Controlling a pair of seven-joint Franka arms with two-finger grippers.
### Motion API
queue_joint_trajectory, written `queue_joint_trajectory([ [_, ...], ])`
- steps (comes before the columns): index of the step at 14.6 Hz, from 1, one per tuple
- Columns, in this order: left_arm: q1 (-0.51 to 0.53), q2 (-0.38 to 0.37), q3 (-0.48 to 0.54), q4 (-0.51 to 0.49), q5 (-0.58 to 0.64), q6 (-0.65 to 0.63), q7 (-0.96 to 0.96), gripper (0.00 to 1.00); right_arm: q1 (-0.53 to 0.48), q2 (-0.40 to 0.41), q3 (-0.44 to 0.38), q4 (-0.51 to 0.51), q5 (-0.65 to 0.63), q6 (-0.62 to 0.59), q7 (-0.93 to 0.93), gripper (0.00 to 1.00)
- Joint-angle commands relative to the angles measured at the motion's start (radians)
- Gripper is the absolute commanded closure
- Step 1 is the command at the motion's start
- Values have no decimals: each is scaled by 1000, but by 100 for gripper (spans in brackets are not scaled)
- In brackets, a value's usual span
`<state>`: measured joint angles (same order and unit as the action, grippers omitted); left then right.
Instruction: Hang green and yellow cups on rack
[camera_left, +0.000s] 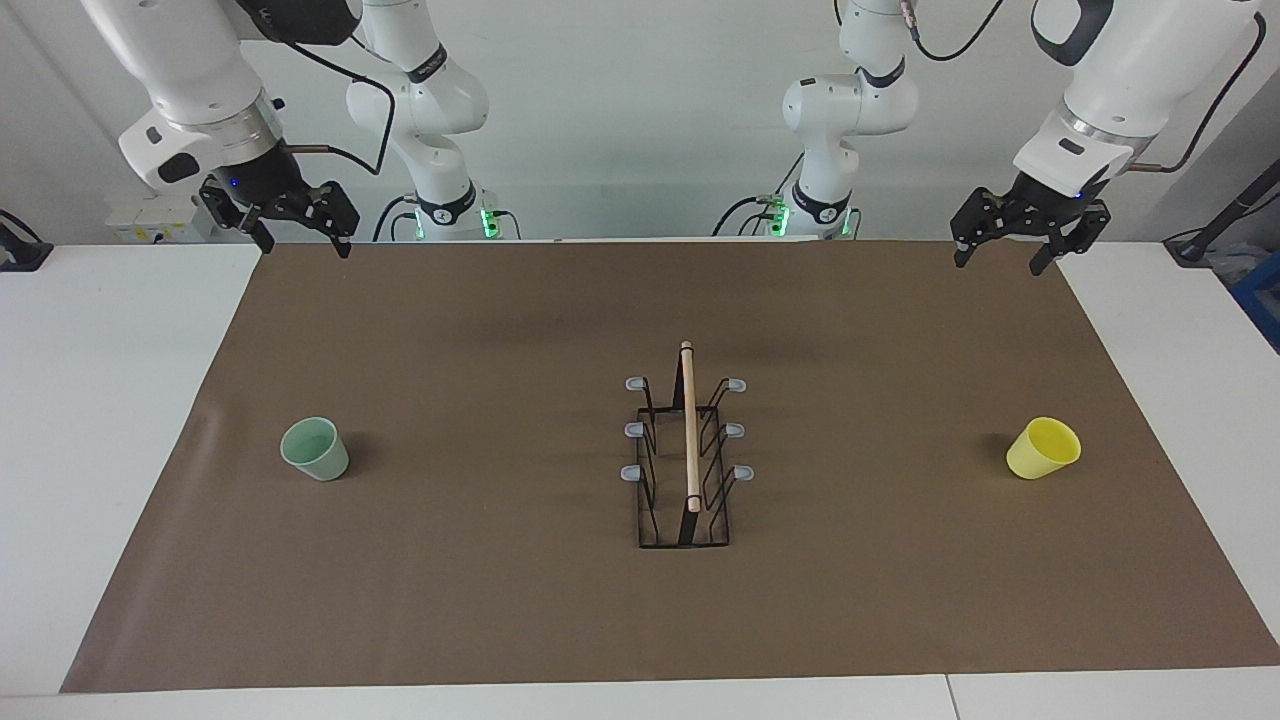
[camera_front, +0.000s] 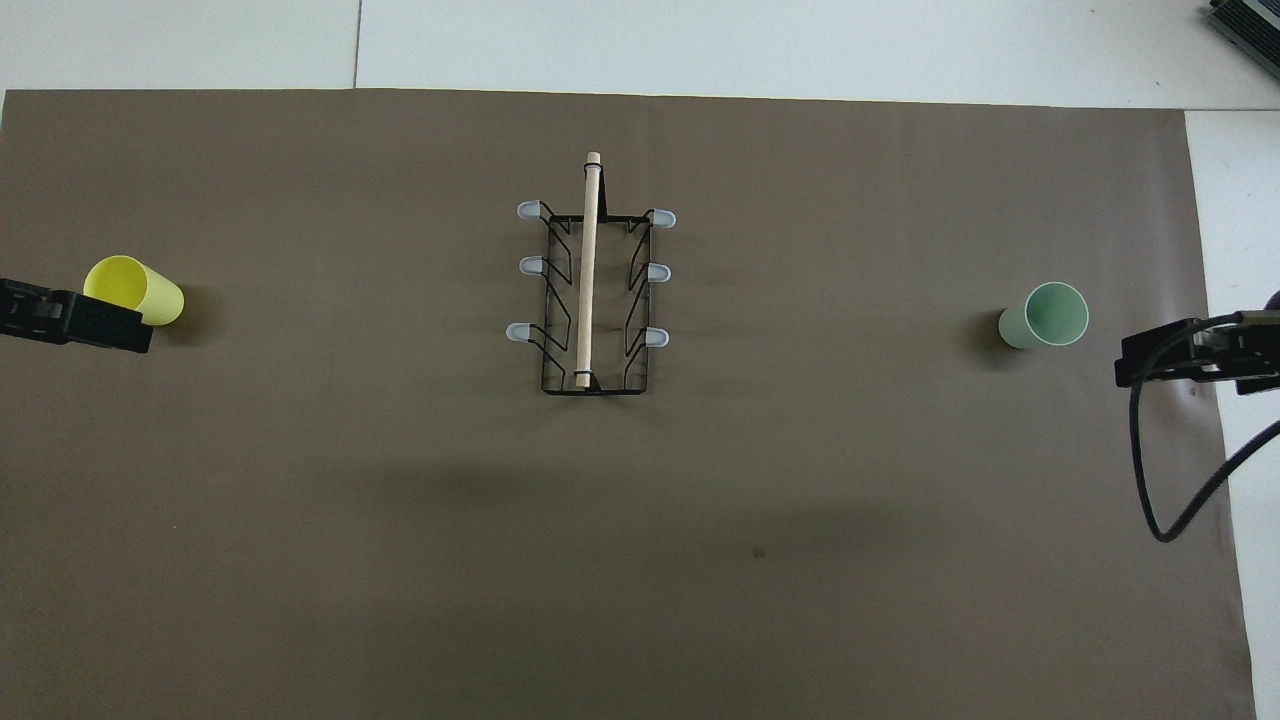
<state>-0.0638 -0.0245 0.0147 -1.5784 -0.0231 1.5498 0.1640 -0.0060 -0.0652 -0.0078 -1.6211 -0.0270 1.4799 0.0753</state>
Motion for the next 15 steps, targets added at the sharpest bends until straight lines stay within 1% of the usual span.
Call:
queue_joint_trajectory([
  [1, -18, -12, 16, 0, -1, -43, -36, 0, -8, 2, 3, 7, 13, -10, -6, 0],
  [3, -27, -20, 27, -3, 3, -45, -83, 0, -8, 2, 3, 9, 15, -9, -6, 0],
  [7, -11, -22, 27, -8, 8, -33, -77, 0, -11, -1, 3, 7, 15, -12, -11, 0],
  [12, -5, -22, 25, -9, 21, -17, -72, 0, -12, -48, -7, -8, -2, -20, -32, 0],
  [13, -5, -22, 25, -11, 22, -17, -70, 0, -11, -48, -7, -14, -10, -10, -16, 0],
  [15, -5, -23, 24, -14, 22, -26, -80, 0, -25, -15, -7, -5, -34, -27, -15, 0],
])
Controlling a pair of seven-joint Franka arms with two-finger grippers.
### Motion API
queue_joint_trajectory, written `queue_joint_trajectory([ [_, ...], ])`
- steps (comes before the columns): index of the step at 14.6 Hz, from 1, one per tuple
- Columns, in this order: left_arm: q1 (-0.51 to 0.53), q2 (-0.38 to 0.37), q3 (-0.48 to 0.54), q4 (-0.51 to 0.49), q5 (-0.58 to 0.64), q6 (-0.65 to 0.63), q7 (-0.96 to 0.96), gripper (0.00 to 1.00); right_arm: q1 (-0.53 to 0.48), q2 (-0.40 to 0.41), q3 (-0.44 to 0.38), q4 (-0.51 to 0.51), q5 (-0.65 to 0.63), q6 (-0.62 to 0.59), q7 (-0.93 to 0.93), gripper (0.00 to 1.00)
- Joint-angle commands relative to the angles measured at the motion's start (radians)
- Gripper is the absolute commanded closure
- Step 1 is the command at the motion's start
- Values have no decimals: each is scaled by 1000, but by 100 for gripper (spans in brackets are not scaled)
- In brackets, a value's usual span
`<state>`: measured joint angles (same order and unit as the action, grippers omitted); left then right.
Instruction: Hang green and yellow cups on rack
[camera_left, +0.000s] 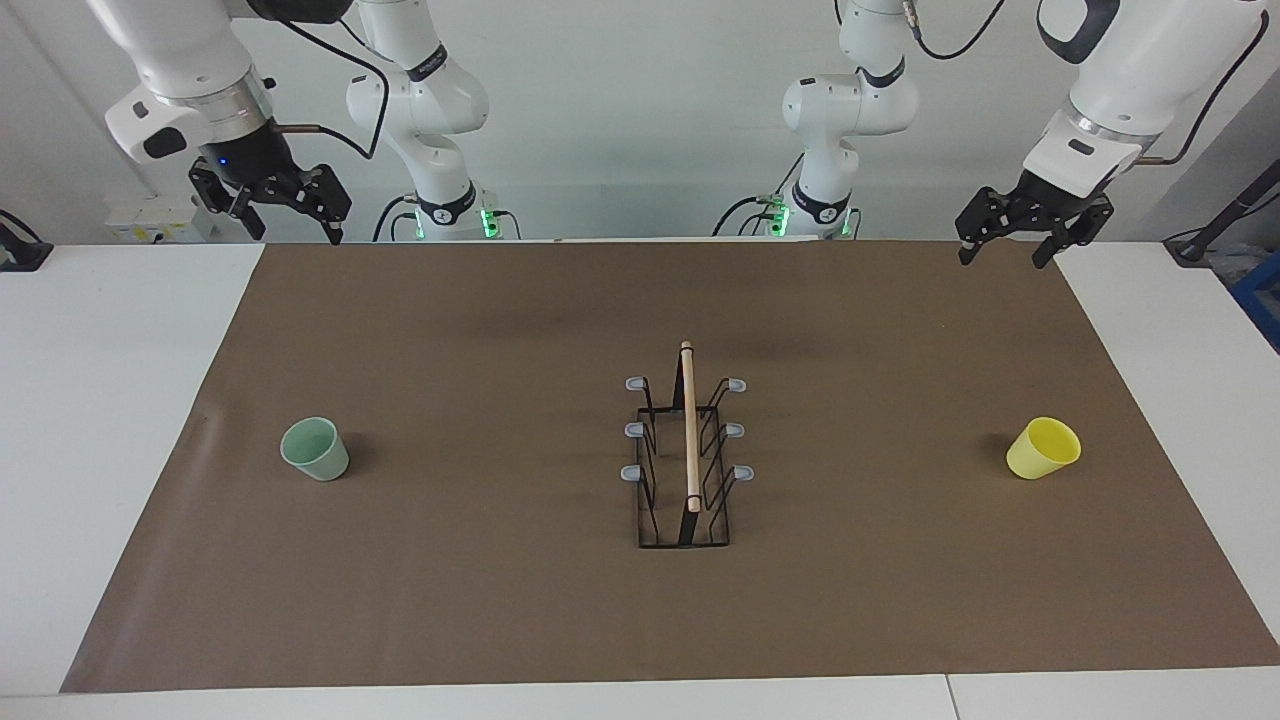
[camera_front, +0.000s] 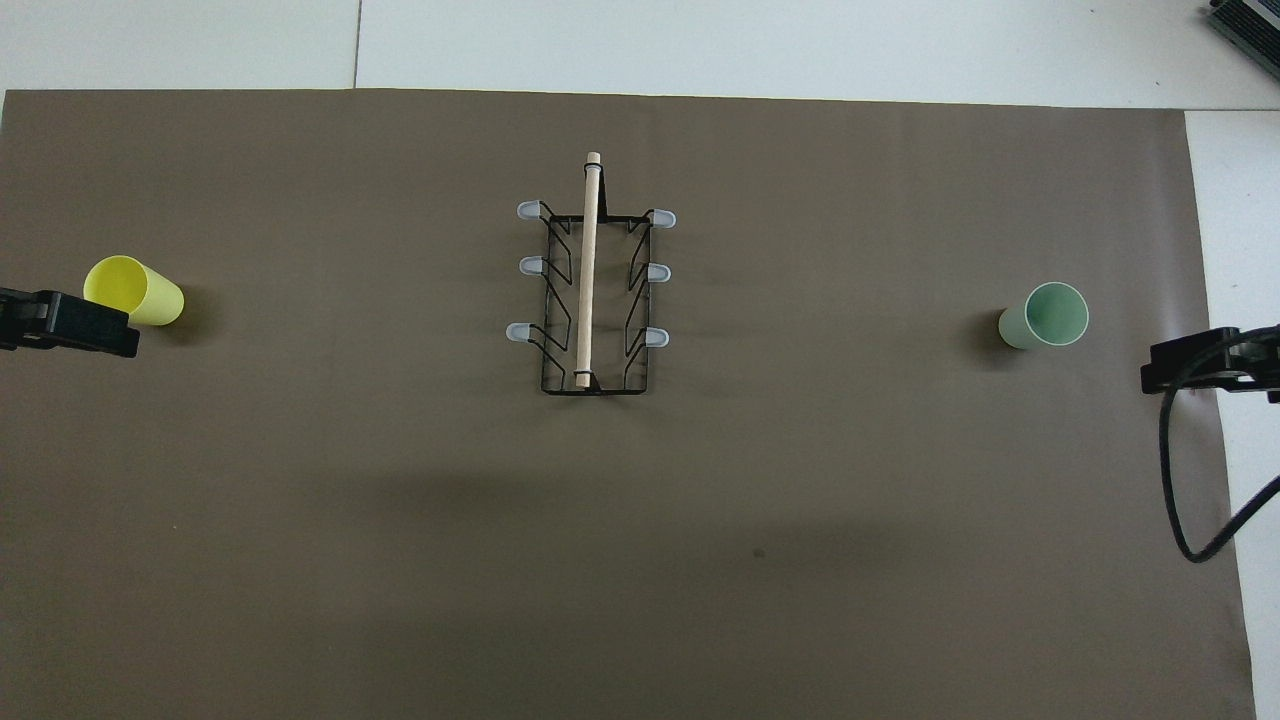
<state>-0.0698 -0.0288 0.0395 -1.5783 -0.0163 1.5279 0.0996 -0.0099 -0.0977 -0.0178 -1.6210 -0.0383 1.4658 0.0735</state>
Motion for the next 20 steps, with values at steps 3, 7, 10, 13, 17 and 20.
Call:
queue_joint_trajectory([
  [3, 1, -16, 2, -12, 15, 15, -49, 0, -24, 152, 9, 61, -71, -7, -26, 0],
  [7, -4, 12, 23, 10, -2, 23, -75, 0, -15, 352, 13, 156, -119, 94, -202, 0],
  [10, -11, 129, 46, 137, 1, -15, -75, 0, 30, 432, 39, 133, -265, 204, -329, 0],
  [13, -16, 309, 103, 340, -5, -63, -75, 0, 56, 474, 41, 72, -380, 281, -477, 0],
  [17, -30, 482, 181, 496, -42, -45, -77, 0, 122, 464, 47, -43, -589, 365, -738, 0],
  [20, -44, 523, 328, 497, -178, 0, -78, 0, 163, 480, 45, -107, -765, 424, -1016, 0],
])
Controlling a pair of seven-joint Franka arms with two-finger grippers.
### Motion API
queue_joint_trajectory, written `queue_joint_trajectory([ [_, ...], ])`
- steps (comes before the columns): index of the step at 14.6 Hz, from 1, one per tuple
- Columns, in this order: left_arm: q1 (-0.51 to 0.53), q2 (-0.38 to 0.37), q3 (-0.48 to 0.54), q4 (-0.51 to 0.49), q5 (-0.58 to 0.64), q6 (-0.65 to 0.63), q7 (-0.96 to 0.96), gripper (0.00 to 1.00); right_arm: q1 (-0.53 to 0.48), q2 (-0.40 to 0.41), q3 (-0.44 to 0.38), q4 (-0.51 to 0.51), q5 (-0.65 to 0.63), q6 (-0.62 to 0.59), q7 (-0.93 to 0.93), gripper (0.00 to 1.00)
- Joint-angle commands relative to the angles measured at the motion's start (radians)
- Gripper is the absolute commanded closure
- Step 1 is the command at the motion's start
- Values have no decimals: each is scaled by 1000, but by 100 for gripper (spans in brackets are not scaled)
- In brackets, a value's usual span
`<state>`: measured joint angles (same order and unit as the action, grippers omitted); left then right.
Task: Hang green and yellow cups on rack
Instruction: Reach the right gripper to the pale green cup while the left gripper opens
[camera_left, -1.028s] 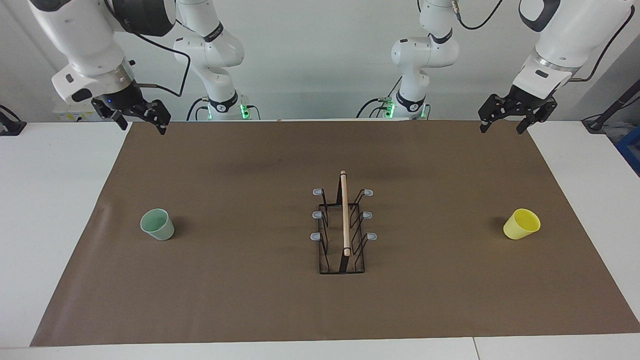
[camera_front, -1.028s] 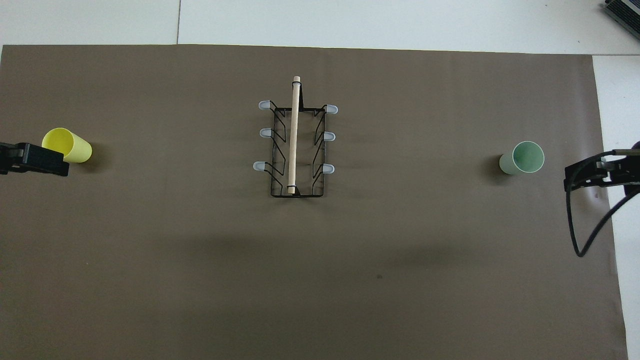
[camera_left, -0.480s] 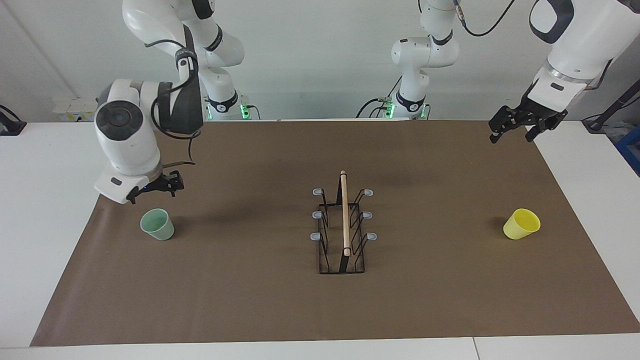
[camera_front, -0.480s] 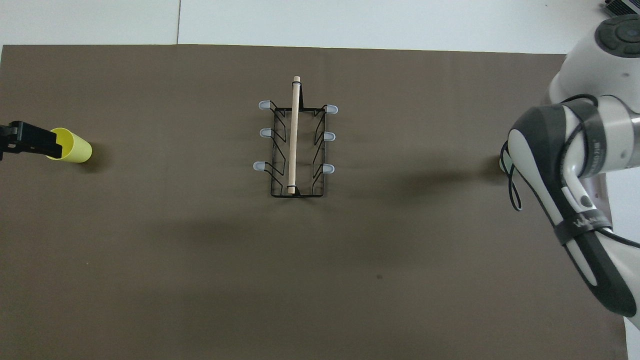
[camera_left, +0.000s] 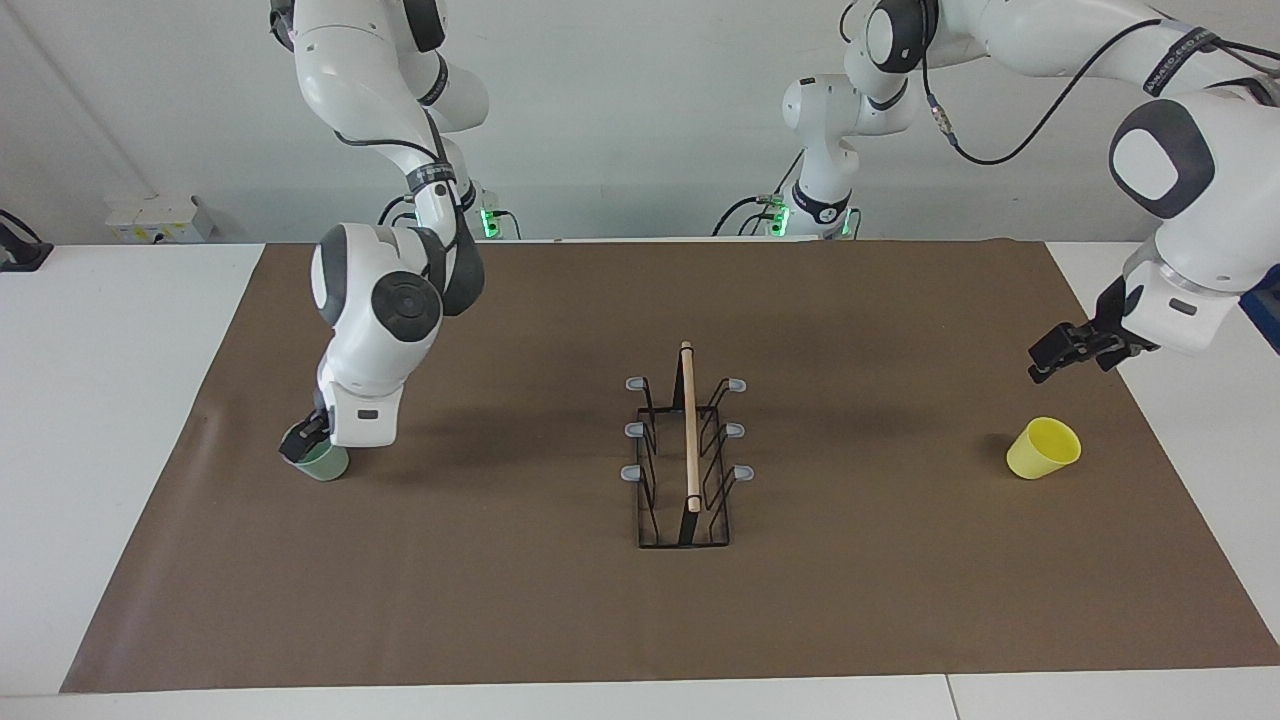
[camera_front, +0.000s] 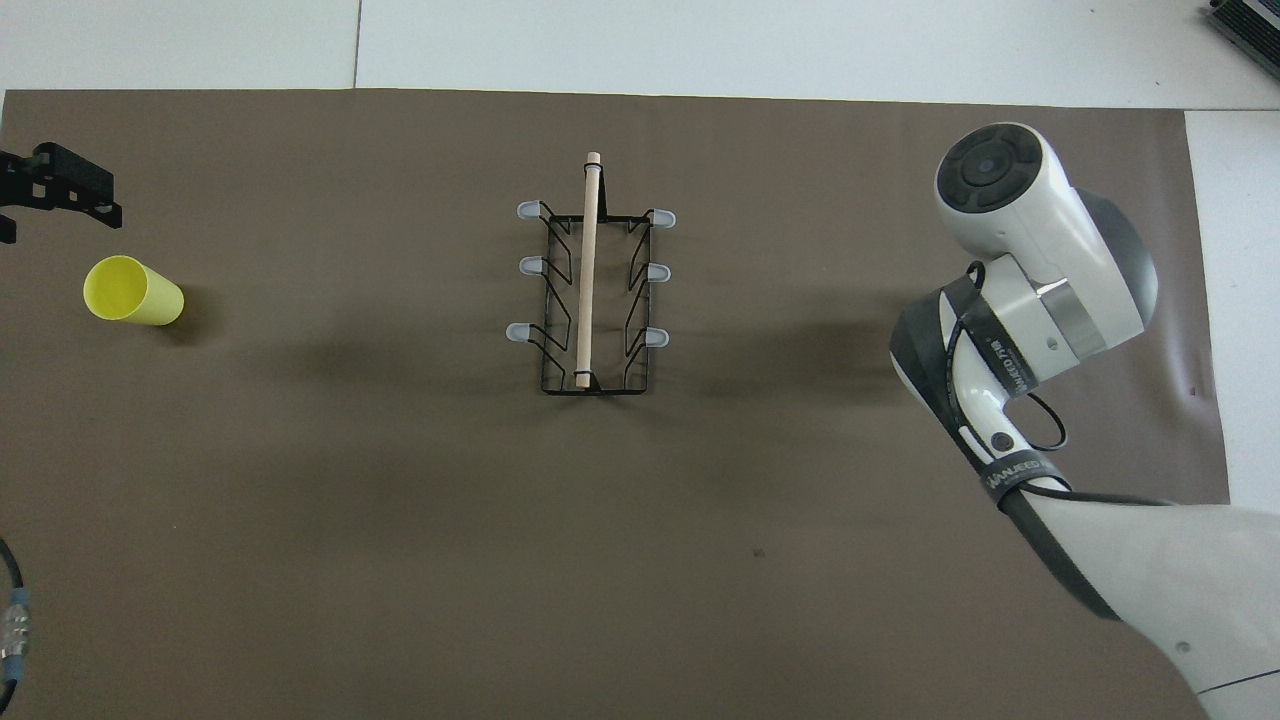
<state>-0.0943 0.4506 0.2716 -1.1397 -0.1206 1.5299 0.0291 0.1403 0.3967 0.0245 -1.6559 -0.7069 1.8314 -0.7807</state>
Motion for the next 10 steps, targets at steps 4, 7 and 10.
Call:
queue_joint_trajectory([
  [4, -8, 129, 193, 37, -195, 50, -70, 0, 50, -3, 3, -157, -196, 69, -193, 0],
  [7, 36, 174, 198, 35, -283, 68, -200, 0, 64, 8, 3, -214, -319, 75, -170, 0],
  [10, 79, 230, 199, 35, -336, 114, -297, 0, 68, 43, 3, -234, -370, 86, -114, 0],
])
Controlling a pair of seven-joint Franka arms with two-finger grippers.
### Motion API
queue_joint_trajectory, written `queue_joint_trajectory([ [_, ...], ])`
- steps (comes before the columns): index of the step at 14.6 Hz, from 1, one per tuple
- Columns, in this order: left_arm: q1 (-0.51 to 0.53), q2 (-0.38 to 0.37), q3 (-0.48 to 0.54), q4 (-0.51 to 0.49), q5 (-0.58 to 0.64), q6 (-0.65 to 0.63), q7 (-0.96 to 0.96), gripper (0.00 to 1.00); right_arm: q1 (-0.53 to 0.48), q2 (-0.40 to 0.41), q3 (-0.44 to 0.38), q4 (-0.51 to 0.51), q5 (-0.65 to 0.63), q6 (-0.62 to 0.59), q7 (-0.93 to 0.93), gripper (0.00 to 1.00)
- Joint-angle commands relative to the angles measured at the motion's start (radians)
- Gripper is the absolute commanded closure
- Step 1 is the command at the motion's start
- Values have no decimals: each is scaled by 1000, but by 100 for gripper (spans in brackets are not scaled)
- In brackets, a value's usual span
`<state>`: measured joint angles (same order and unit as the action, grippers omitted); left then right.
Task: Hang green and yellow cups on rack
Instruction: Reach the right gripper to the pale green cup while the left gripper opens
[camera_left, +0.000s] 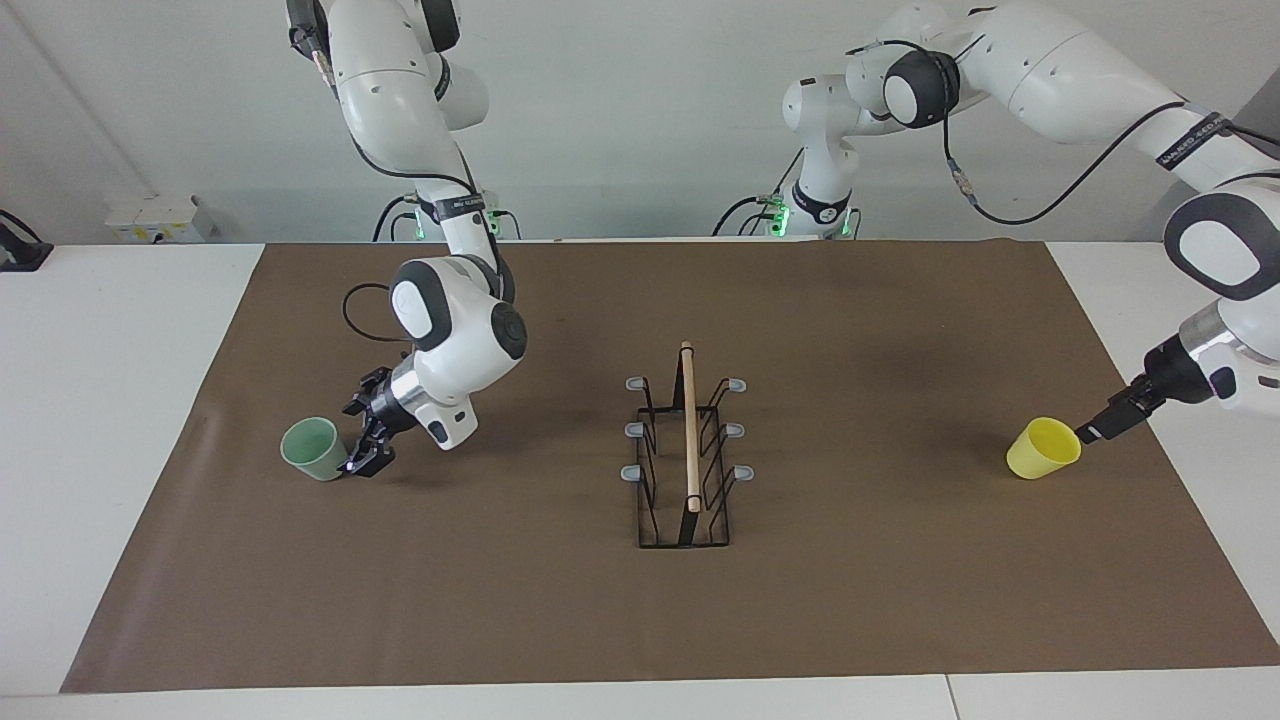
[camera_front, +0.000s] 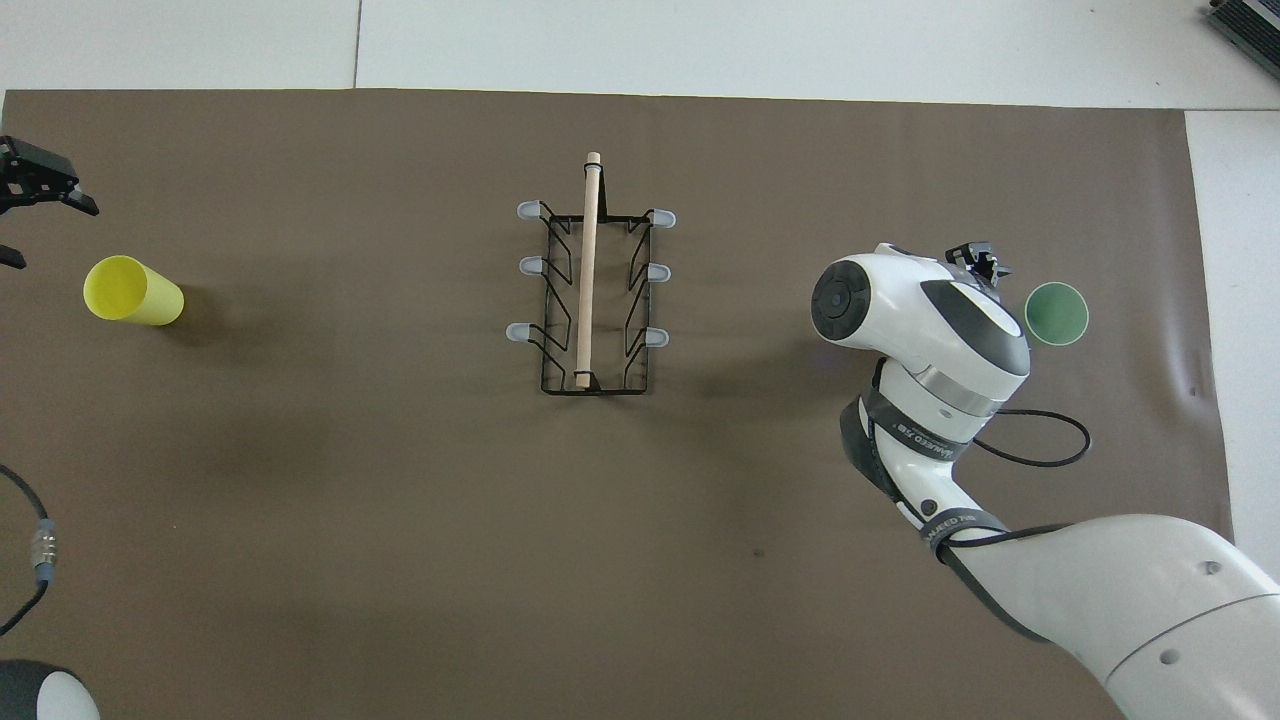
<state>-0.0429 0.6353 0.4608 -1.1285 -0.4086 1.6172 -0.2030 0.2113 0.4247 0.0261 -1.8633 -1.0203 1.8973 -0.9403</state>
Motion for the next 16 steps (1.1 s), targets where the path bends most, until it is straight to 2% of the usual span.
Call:
queue_joint_trajectory([
  [1, 43, 62, 12, 26, -79, 33, -94, 0, -3, 14, 1, -54, -96, 20, 76, 0],
  [4, 76, 99, 12, 12, -133, 104, -176, 0, -9, 16, 1, -105, -188, 22, 202, 0],
  [6, 118, 127, 10, 6, -183, 139, -229, 0, -18, 16, 1, -106, -201, 40, 219, 0],
  [8, 130, 132, 12, -42, -232, 145, -260, 0, -24, 22, 1, -119, -224, 54, 262, 0],
  [11, 135, 122, 12, -79, -292, 148, -456, 0, -58, 34, 0, -117, -280, 88, 293, 0],
  [14, 132, 63, 41, -252, -433, 214, -506, 0, -86, 37, 1, -120, -308, 112, 317, 0],
  [16, 118, 31, 59, -330, -486, 208, -557, 0, -87, 35, 1, -126, -311, 114, 334, 0],
])
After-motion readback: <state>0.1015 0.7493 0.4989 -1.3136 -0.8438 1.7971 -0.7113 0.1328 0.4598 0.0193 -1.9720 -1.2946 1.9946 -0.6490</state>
